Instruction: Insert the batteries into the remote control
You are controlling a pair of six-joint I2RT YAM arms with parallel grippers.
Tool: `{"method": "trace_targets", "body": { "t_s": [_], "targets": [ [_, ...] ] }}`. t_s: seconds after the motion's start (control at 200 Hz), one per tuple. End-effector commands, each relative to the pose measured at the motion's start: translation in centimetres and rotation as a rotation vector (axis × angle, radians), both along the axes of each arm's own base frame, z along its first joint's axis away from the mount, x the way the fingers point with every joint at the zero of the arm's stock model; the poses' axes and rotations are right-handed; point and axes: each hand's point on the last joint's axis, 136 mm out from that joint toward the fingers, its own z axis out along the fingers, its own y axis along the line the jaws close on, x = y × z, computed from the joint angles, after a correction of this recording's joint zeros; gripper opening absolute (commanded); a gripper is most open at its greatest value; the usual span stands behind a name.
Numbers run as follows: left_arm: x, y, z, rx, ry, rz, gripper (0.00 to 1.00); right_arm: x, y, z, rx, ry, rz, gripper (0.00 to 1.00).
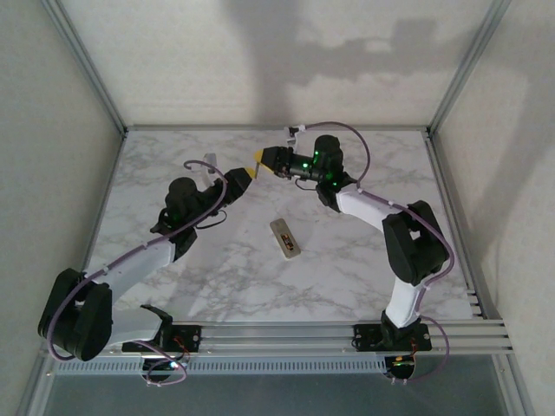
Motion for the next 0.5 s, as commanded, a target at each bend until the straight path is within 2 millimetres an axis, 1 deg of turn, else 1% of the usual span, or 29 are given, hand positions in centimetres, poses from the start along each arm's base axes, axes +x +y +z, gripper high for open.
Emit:
{"method": "trace_targets", "body": {
  "t_s": [0.0,0.19,0.335,0.496],
  "targets": [
    [-0.8,0.1,2.5,-0.075,-0.061,-0.039,0.63,0.0,0.2,3.3,0.114,-0.082,0.044,0.28],
    [-0.9,0.7,3.5,-0.129,-0.09,-0.05,0.62,-0.2,0.3,4.4,0.176,-0.09,0.076,0.28],
    [-0.5,0.8,3.5,-0.131,-0.085,-0.052,0.62,-0.7,0.3,5.0,0.187,-0.097,0.09,0.29],
    [-0.5,0.1,3.8,-0.162,-0.092,-0.098,0.6,-1.4,0.7,5.2,0.194,-0.096,0.113,0.29]
  ]
}}
